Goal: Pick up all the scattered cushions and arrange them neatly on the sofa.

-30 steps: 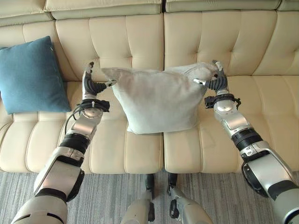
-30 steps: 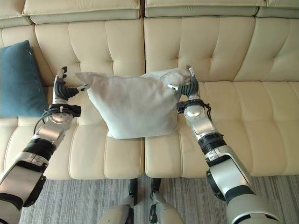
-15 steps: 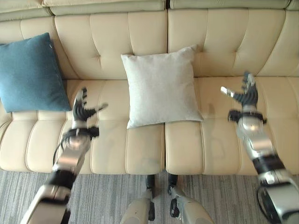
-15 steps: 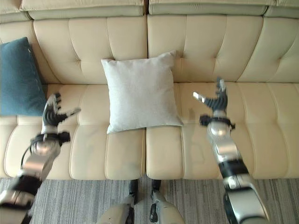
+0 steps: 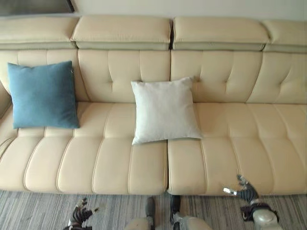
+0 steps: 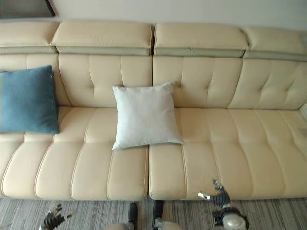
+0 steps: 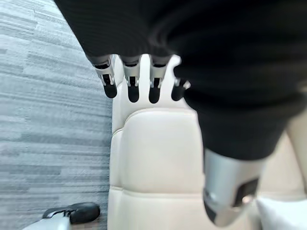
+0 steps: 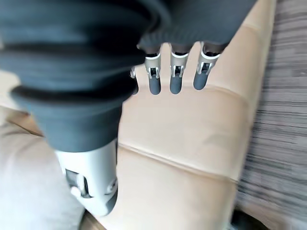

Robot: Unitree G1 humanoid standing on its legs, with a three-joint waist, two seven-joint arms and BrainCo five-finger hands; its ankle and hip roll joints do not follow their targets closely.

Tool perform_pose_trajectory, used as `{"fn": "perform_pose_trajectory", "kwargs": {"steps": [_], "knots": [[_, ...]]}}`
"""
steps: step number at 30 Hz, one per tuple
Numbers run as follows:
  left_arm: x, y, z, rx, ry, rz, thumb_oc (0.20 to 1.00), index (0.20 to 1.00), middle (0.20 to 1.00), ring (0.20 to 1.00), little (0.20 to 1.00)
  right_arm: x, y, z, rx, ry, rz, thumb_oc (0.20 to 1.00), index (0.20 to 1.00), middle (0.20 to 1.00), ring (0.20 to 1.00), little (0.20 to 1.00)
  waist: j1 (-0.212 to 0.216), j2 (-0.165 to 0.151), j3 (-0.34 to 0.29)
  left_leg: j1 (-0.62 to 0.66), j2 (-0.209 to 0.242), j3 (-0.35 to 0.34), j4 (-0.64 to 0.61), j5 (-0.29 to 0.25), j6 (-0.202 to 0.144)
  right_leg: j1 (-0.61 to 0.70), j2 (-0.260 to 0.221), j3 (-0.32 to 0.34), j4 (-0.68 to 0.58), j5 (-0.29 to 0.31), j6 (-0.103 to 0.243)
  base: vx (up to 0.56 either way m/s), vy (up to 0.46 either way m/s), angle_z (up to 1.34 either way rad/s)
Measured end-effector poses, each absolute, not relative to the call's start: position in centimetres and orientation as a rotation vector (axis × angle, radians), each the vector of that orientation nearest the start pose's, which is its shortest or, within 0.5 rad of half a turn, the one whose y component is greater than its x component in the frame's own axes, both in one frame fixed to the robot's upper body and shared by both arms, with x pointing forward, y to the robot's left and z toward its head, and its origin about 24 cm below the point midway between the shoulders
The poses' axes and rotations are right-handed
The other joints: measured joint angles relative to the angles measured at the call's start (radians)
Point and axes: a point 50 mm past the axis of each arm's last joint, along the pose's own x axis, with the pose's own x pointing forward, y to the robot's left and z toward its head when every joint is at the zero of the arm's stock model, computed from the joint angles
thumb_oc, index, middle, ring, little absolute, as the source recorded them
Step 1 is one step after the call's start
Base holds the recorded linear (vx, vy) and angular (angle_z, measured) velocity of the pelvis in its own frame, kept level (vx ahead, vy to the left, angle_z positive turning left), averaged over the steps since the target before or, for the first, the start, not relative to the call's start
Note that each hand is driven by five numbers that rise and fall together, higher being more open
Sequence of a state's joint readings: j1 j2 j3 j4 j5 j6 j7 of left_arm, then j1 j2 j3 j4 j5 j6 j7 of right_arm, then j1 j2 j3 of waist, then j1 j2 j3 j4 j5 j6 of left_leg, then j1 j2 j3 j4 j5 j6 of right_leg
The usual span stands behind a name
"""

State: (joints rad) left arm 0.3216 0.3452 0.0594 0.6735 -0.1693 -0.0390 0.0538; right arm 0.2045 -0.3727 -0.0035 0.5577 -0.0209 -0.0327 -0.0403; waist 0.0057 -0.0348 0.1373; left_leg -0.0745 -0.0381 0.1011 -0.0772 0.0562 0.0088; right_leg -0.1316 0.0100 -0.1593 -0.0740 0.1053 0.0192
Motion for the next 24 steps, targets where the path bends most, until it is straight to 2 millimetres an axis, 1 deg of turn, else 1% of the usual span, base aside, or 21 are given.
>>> {"fn": "perform_pose_trajectory", "kwargs": {"steps": [2, 3, 4, 5, 6, 7, 8, 9, 10, 11, 12, 13, 14, 15, 16, 17, 18, 20, 22, 23, 24], "knots": [[7.9, 28.9, -11.3, 0.195, 0.908, 0.344, 1.0, 1.0, 1.0, 1.0, 1.0, 14.5, -27.6, -8.8, -0.398, 0.72, -0.155, 1.0, 1.0, 1.0, 1.0, 1.0, 0.003, -0.005, -0.004, 0.002, -0.003, 0.028, 0.0, 0.004, 0.006, -0.012, -0.003, 0.023, 0.011, 0.007, 0.01, -0.34, 0.049, -0.4], [8.4, 29.1, -11.1, 0.207, 0.894, 0.346, 1.0, 1.0, 1.0, 1.0, 1.0, 15.6, -27.4, -8.5, -0.396, 0.695, -0.153, 1.0, 1.0, 1.0, 1.0, 1.0, 0.004, 0.005, -0.001, -0.009, 0.008, 0.069, 0.006, 0.043, 0.054, -0.038, -0.007, 0.026, 0.033, -0.007, 0.048, -0.32, 0.001, -0.67], [9.5, 29.1, -10.8, 0.218, 0.862, 0.345, 1.0, 1.0, 1.0, 1.0, 1.0, 16.7, -27.2, -8.5, -0.401, 0.684, -0.15, 1.0, 1.0, 1.0, 1.0, 1.0, 0.005, 0.026, 0.005, -0.038, 0.028, 0.083, 0.026, 0.049, 0.071, -0.081, -0.011, -0.001, 0.121, -0.029, 0.078, -0.53, -0.076, -0.57], [12.0, 28.9, -10.1, 0.218, 0.787, 0.332, 1.0, 1.0, 1.0, 1.0, 1.0, 18.0, -26.8, -8.0, -0.41, 0.651, -0.131, 1.0, 1.0, 1.0, 1.0, 1.0, 0.003, 0.05, 0.02, -0.061, 0.041, 0.08, 0.033, 0.056, 0.098, -0.129, -0.05, -0.006, 0.284, -0.091, 0.089, -0.32, -0.075, -0.19], [12.8, 29.0, -9.7, 0.222, 0.759, 0.33, 1.0, 1.0, 1.0, 1.0, 1.0, 18.2, -26.6, -7.9, -0.41, 0.645, -0.127, 1.0, 1.0, 1.0, 1.0, 1.0, 0.003, 0.05, 0.02, -0.07, 0.041, 0.083, 0.043, 0.061, 0.097, -0.133, -0.076, -0.005, 0.363, -0.137, 0.105, -0.36, -0.101, 0.03], [13.6, 29.0, -9.4, 0.226, 0.734, 0.331, 1.0, 1.0, 1.0, 1.0, 1.0, 18.5, -26.3, -7.9, -0.416, 0.638, -0.118, 1.0, 1.0, 1.0, 1.0, 1.0, 0.005, 0.05, 0.021, -0.088, 0.042, 0.08, 0.057, 0.077, 0.102, -0.143, -0.098, 0.004, 0.491, -0.187, 0.109, -0.09, -0.068, 0.11], [14.0, 29.1, -9.0, 0.229, 0.711, 0.335, 1.0, 1.0, 1.0, 1.0, 1.0, 18.5, -26.0, -8.0, -0.418, 0.638, -0.102, 1.0, 1.0, 1.0, 1.0, 1.0, 0.006, 0.054, 0.02, -0.088, 0.05, 0.075, 0.05, 0.069, 0.112, -0.135, -0.108, 0.008, 0.584, -0.22, 0.105, -0.2, -0.236, -0.03], [13.8, 29.2, -8.9, 0.236, 0.703, 0.342, 1.0, 1.0, 1.0, 1.0, 1.0, 18.8, -25.7, -7.8, -0.409, 0.624, -0.1, 1.0, 1.0, 1.0, 1.0, 1.0, 0.026, 0.053, 0.02, -0.09, 0.055, 0.075, 0.05, 0.069, 0.093, -0.063, -0.106, 0.03, 0.573, -0.258, 0.123, -0.23, -0.286, -0.05], [13.3, 29.0, -9.2, 0.235, 0.716, 0.354, 1.0, 1.0, 1.0, 1.0, 1.0, 19.1, -25.5, -7.6, -0.406, 0.608, -0.105, 1.0, 1.0, 1.0, 1.0, 1.0, 0.041, 0.036, 0.007, -0.118, 0.047, 0.069, 0.051, 0.108, 0.041, 0.029, -0.097, 0.015, 0.442, -0.311, 0.099, -0.26, -0.317, -0.06], [13.3, 28.9, -9.4, 0.231, 0.723, 0.358, 1.0, 1.0, 1.0, 1.0, 1.0, 19.2, -25.4, -7.6, -0.398, 0.602, -0.112, 1.0, 1.0, 1.0, 1.0, 1.0, 0.043, 0.031, 0.01, -0.138, 0.051, 0.066, 0.045, 0.111, 0.028, 0.069, -0.079, 0.015, 0.318, -0.34, 0.038, -0.19, -0.185, 0.04], [13.1, 28.0, -10.0, 0.206, 0.747, 0.349, 1.0, 1.0, 1.0, 1.0, 1.0, 19.3, -25.7, -7.5, -0.398, 0.604, -0.119, 1.0, 1.0, 1.0, 1.0, 1.0, 0.052, 0.066, 0.012, -0.144, 0.08, 0.04, 0.021, 0.122, -0.016, 0.082, -0.031, 0.013, 0.255, -0.307, 0.034, -0.21, -0.149, 0.0], [12.8, 27.7, -10.2, 0.205, 0.755, 0.338, 1.0, 1.0, 1.0, 1.0, 1.0, 19.3, -25.7, -7.4, -0.396, 0.597, -0.119, 1.0, 1.0, 1.0, 1.0, 1.0, 0.057, 0.074, 0.007, -0.164, 0.089, 0.038, 0.016, 0.114, -0.038, 0.078, -0.003, 0.038, 0.22, -0.294, 0.02, -0.24, -0.108, 0.17], [12.6, 27.5, -10.4, 0.206, 0.762, 0.327, 1.0, 1.0, 1.0, 1.0, 1.0, 19.5, -25.7, -7.1, -0.386, 0.583, -0.125, 1.0, 1.0, 1.0, 1.0, 1.0, 0.06, 0.078, 0.012, -0.192, 0.1, 0.018, 0.018, 0.077, -0.087, 0.069, 0.022, 0.048, 0.186, -0.236, -0.02, -0.31, -0.097, 0.27], [12.5, 27.3, -10.4, 0.209, 0.766, 0.319, 1.0, 1.0, 1.0, 1.0, 1.0, 19.3, -25.9, -7.2, -0.391, 0.591, -0.128, 1.0, 1.0, 1.0, 1.0, 1.0, 0.063, 0.077, 0.013, -0.203, 0.105, 0.015, 0.019, 0.055, -0.114, 0.055, 0.024, 0.045, 0.19, -0.217, -0.037, -0.25, -0.059, 0.34], [12.8, 27.2, -10.4, 0.209, 0.76, 0.312, 1.0, 1.0, 1.0, 1.0, 1.0, 19.2, -26.2, -7.2, -0.4, 0.596, -0.132, 1.0, 1.0, 1.0, 1.0, 1.0, 0.064, 0.068, 0.022, -0.214, 0.107, 0.012, 0.025, 0.029, -0.144, 0.034, 0.014, 0.032, 0.198, -0.189, -0.066, -0.19, -0.034, 0.21], [12.7, 27.1, -10.6, 0.21, 0.772, 0.307, 1.0, 1.0, 1.0, 1.0, 1.0, 19.3, -26.5, -7.0, -0.406, 0.593, -0.139, 1.0, 1.0, 1.0, 1.0, 1.0, 0.061, 0.052, 0.03, -0.23, 0.088, -0.008, 0.055, 0.023, -0.144, 0.023, -0.005, 0.022, 0.191, -0.175, -0.071, -0.16, -0.017, 0.19], [12.7, 27.1, -10.6, 0.21, 0.778, 0.306, 1.0, 1.0, 1.0, 1.0, 1.0, 19.3, -26.7, -6.9, -0.41, 0.588, -0.149, 1.0, 1.0, 1.0, 1.0, 1.0, 0.055, 0.025, 0.033, -0.235, 0.053, -0.036, 0.094, 0.019, -0.131, 0.019, -0.031, 0.022, 0.168, -0.145, -0.08, -0.16, -0.011, 0.2], [13.1, 27.2, -10.5, 0.208, 0.769, 0.309, 1.0, 1.0, 1.0, 1.0, 1.0, 19.3, -27.1, -6.7, -0.417, 0.584, -0.163, 1.0, 1.0, 1.0, 1.0, 1.0, 0.038, 0.003, 0.039, -0.202, 0.032, -0.061, 0.174, -0.018, -0.114, 0.017, -0.053, 0.024, 0.115, -0.087, -0.085, -0.11, 0.006, 0.13], [13.0, 27.2, -10.4, 0.205, 0.765, 0.306, 1.0, 1.0, 1.0, 1.0, 1.0, 19.5, -27.0, -6.6, -0.415, 0.576, -0.162, 1.0, 1.0, 1.0, 1.0, 1.0, 0.017, 0.01, 0.037, -0.103, 0.032, -0.124, 0.181, -0.054, -0.099, 0.009, -0.049, 0.043, 0.09, -0.067, -0.076, -0.03, 0.028, -0.05], [13.4, 26.9, -10.4, 0.197, 0.753, 0.296, 1.0, 1.0, 1.0, 1.0, 1.0, 19.3, -27.1, -6.6, -0.418, 0.582, -0.164, 1.0, 1.0, 1.0, 1.0, 1.0, 0.009, 0.019, 0.041, -0.042, 0.036, -0.125, 0.137, -0.05, -0.096, -0.003, -0.042, 0.05, 0.087, -0.063, -0.057, 0.0, 0.048, -0.14], [13.6, 26.6, -10.3, 0.189, 0.744, 0.293, 1.0, 1.0, 1.0, 1.0, 1.0, 19.2, -27.3, -6.6, -0.422, 0.584, -0.167, 1.0, 1.0, 1.0, 1.0, 1.0, -0.002, 0.037, 0.042, -0.007, 0.039, -0.15, 0.104, -0.046, -0.071, -0.015, -0.028, 0.051, 0.085, -0.05, -0.047, 0.02, 0.044, -0.1]]}}
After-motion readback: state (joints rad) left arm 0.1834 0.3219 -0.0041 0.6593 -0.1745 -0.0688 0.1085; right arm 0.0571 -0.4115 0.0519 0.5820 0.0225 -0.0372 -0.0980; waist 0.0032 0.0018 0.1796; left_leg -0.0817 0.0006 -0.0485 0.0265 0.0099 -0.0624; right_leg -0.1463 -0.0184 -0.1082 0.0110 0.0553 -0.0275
